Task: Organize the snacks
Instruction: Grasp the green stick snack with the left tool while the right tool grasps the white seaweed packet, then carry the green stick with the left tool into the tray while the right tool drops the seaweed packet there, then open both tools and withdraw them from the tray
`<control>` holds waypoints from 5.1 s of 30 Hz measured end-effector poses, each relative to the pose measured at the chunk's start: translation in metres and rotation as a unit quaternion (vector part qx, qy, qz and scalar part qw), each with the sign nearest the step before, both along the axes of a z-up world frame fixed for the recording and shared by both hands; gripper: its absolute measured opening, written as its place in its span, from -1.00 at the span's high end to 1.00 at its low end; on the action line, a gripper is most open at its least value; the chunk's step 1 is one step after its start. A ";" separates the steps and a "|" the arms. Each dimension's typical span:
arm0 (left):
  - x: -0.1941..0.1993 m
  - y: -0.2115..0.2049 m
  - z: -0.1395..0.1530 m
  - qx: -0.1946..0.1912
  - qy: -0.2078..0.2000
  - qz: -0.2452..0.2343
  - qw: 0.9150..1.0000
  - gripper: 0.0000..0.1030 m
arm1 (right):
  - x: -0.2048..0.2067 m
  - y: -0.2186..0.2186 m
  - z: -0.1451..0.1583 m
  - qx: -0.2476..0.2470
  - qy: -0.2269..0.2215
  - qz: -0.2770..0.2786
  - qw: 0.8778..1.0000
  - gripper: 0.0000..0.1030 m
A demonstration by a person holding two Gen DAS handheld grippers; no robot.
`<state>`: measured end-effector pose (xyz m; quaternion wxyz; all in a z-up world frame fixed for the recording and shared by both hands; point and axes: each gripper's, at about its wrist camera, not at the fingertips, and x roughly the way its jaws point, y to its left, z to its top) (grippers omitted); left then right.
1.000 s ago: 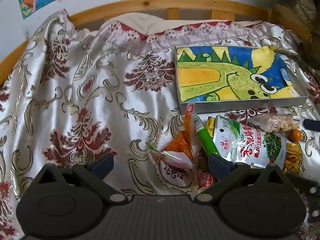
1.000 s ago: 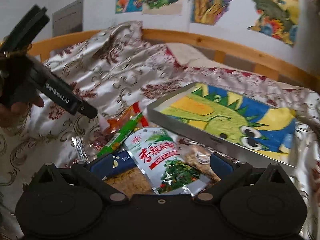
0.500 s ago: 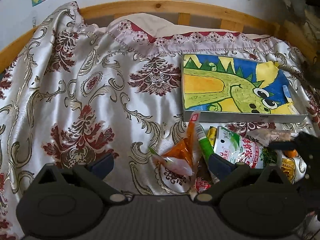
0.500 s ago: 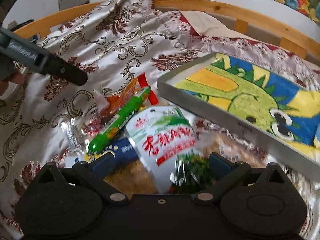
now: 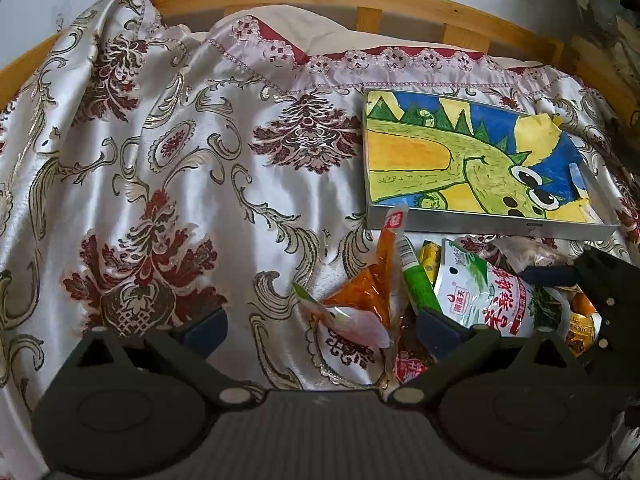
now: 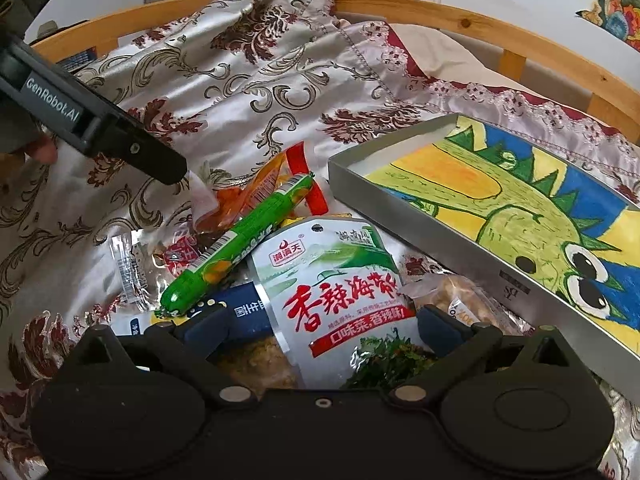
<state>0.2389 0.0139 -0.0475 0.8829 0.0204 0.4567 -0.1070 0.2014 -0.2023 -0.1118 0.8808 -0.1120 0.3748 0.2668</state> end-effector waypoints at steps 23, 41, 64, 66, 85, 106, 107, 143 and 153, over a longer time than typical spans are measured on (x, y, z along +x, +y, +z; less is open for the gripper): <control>0.007 -0.041 -0.012 -0.082 0.003 -0.113 0.990 -0.47 | 0.001 -0.019 -0.003 0.032 -0.017 0.010 0.999 -0.56; 0.025 -0.051 -0.029 -0.066 0.054 -0.096 0.992 0.00 | -0.002 -0.020 -0.005 0.028 -0.019 0.001 0.999 -0.50; 0.036 -0.026 -0.041 -0.102 0.091 -0.036 0.990 0.64 | -0.004 -0.020 0.001 0.034 -0.003 -0.041 0.999 -0.03; 0.033 -0.024 -0.038 -0.105 0.094 -0.033 0.990 0.64 | -0.008 -0.017 0.002 0.028 -0.008 -0.044 0.999 0.03; -0.009 -0.008 0.006 -0.167 0.069 -0.011 0.983 0.65 | -0.059 -0.018 0.053 0.025 -0.105 -0.107 0.988 0.45; 0.138 -0.126 -0.020 -0.223 -0.015 0.006 0.975 0.64 | 0.065 -0.105 0.030 -0.065 -0.210 -0.248 0.944 0.44; 0.143 -0.131 -0.025 -0.220 -0.012 0.005 0.975 0.64 | 0.068 -0.107 0.028 -0.062 -0.203 -0.250 0.945 0.44; 0.049 -0.082 0.012 -0.089 -0.097 0.040 0.991 -0.99 | 0.008 -0.113 0.073 0.086 -0.152 -0.310 0.935 -0.94; -0.052 -0.046 0.042 -0.032 -0.171 0.073 0.982 -0.99 | -0.077 -0.088 0.098 0.122 -0.167 -0.298 0.932 -0.99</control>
